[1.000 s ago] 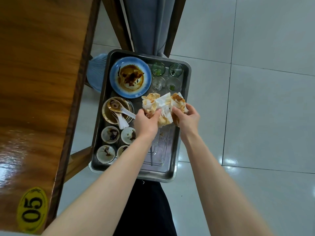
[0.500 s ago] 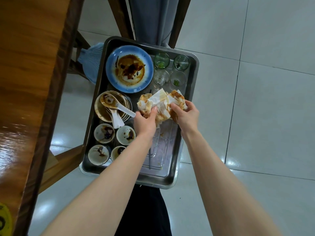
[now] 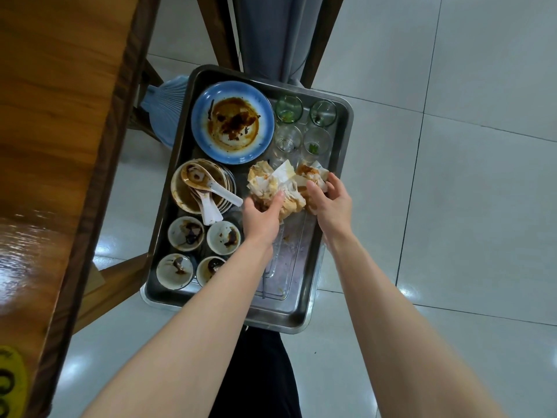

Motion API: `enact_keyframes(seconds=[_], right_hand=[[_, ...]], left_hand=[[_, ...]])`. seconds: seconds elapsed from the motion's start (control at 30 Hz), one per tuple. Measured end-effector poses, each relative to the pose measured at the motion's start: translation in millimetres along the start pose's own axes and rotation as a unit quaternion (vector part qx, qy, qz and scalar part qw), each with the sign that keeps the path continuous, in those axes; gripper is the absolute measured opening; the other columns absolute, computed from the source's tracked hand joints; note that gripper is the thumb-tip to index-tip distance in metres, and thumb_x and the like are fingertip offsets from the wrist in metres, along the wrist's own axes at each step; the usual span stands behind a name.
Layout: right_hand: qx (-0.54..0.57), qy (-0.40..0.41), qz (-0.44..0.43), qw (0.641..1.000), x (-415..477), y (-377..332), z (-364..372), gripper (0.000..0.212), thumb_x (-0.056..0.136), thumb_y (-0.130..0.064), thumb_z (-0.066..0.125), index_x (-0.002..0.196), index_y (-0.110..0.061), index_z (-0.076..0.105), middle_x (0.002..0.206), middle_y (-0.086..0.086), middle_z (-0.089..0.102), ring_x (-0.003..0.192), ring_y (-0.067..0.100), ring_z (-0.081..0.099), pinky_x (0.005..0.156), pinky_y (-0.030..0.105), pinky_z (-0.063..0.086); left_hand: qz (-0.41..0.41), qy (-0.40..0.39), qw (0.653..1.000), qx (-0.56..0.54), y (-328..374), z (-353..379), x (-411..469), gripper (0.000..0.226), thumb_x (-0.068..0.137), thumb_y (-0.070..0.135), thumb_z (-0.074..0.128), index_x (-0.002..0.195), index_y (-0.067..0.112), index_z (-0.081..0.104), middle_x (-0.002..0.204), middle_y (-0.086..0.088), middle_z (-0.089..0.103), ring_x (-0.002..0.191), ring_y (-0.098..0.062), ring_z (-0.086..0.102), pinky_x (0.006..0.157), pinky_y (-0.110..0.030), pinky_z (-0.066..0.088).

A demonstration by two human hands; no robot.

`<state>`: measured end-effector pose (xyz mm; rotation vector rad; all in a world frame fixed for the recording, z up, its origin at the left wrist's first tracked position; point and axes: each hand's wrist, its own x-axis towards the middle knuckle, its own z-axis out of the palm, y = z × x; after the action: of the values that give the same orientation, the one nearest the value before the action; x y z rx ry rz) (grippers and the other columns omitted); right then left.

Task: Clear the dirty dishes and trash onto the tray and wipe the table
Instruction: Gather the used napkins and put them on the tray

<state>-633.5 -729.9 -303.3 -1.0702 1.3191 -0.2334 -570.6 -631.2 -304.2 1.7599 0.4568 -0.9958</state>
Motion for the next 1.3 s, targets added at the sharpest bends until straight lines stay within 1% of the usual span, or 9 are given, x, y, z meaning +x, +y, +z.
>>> enact_keyframes(seconds=[0.1, 0.23, 0.33, 0.43, 0.6, 0.7, 0.87, 1.03, 1.3], right_hand=[[-0.001, 0.005, -0.009, 1.000, -3, 0, -7, 0.063, 0.089, -0.012, 0.067, 0.143, -0.006, 0.037, 0.113, -0.008, 0.055, 0.072, -0.021, 0.057, 0.057, 0.002, 0.045], [-0.021, 0.011, -0.016, 1.000, -20, -11, -13, 0.062, 0.088, -0.016, 0.068, 0.143, -0.006, 0.040, 0.137, 0.008, 0.050, 0.087, -0.009, 0.054, 0.062, 0.002, 0.045], [-0.032, 0.010, -0.017, 0.999, -40, -23, -15, 0.057, 0.088, -0.020, 0.068, 0.138, -0.006, 0.045, 0.135, 0.009, 0.053, 0.111, 0.009, 0.055, 0.084, 0.015, 0.048], [-0.030, 0.005, -0.018, 0.999, -61, -35, -18, 0.049, 0.088, -0.022, 0.068, 0.132, -0.006, 0.051, 0.125, 0.006, 0.059, 0.112, 0.016, 0.057, 0.094, 0.029, 0.049], [-0.033, 0.001, -0.031, 0.999, -103, -73, -23, 0.046, 0.089, -0.022, 0.067, 0.129, -0.004, 0.054, 0.122, 0.011, 0.062, 0.110, 0.021, 0.060, 0.095, 0.036, 0.051], [-0.041, -0.005, -0.045, 0.998, -124, -94, -22, 0.044, 0.090, -0.024, 0.066, 0.127, -0.005, 0.054, 0.122, 0.010, 0.062, 0.112, 0.023, 0.060, 0.098, 0.041, 0.050], [-0.036, -0.016, -0.069, 0.997, -163, -130, -4, 0.043, 0.090, -0.029, 0.065, 0.127, -0.009, 0.055, 0.120, 0.006, 0.062, 0.109, 0.018, 0.060, 0.094, 0.037, 0.052], [-0.042, -0.033, -0.108, 0.993, -200, -166, 38, 0.038, 0.090, -0.031, 0.065, 0.123, -0.012, 0.058, 0.115, 0.005, 0.064, 0.105, 0.018, 0.062, 0.087, 0.033, 0.055], [-0.021, -0.041, -0.164, 0.985, -263, -194, 134, 0.032, 0.090, -0.035, 0.064, 0.116, -0.018, 0.060, 0.110, 0.001, 0.065, 0.101, 0.015, 0.063, 0.077, 0.025, 0.054]], left_hand=[[-0.001, -0.013, 1.000, -0.006, 0, -1, -7, 0.078, 0.085, 0.037, 0.070, 0.148, 0.012, 0.031, 0.146, -0.009, 0.044, 0.132, -0.024, 0.044, 0.109, -0.044, 0.040], [0.008, -0.024, 1.000, -0.004, 5, -2, -26, 0.075, 0.086, 0.036, 0.070, 0.147, 0.015, 0.032, 0.145, -0.007, 0.046, 0.130, -0.021, 0.047, 0.107, -0.041, 0.042], [0.010, -0.035, 0.999, -0.015, 10, -1, -46, 0.070, 0.086, 0.033, 0.070, 0.145, 0.016, 0.036, 0.142, -0.005, 0.049, 0.128, -0.020, 0.049, 0.107, -0.041, 0.042], [0.022, -0.049, 0.998, -0.021, 18, -3, -66, 0.065, 0.088, 0.030, 0.069, 0.144, 0.017, 0.039, 0.139, -0.003, 0.052, 0.126, -0.018, 0.051, 0.107, -0.041, 0.042], [0.048, -0.068, 0.996, -0.016, 50, -16, -112, 0.071, 0.088, 0.031, 0.069, 0.147, 0.014, 0.033, 0.144, -0.006, 0.048, 0.129, -0.021, 0.048, 0.108, -0.043, 0.041], [0.069, -0.072, 0.995, -0.022, 71, -27, -137, 0.072, 0.088, 0.031, 0.068, 0.148, 0.014, 0.031, 0.145, -0.007, 0.046, 0.125, -0.017, 0.050, 0.100, -0.032, 0.045], [0.095, -0.055, 0.994, -0.016, 114, -61, -170, 0.077, 0.089, 0.034, 0.066, 0.151, 0.014, 0.024, 0.152, -0.011, 0.035, 0.136, -0.020, 0.038, 0.094, -0.025, 0.035], [0.146, -0.028, 0.989, -0.015, 160, -115, -194, 0.074, 0.090, 0.036, 0.065, 0.150, 0.013, 0.027, 0.148, -0.010, 0.041, 0.133, -0.022, 0.042, 0.100, -0.029, 0.040], [0.204, 0.013, 0.978, -0.029, 215, -235, -201, 0.071, 0.086, 0.044, 0.067, 0.146, 0.024, 0.033, 0.142, -0.003, 0.046, 0.122, -0.017, 0.046, 0.091, -0.029, 0.043]])
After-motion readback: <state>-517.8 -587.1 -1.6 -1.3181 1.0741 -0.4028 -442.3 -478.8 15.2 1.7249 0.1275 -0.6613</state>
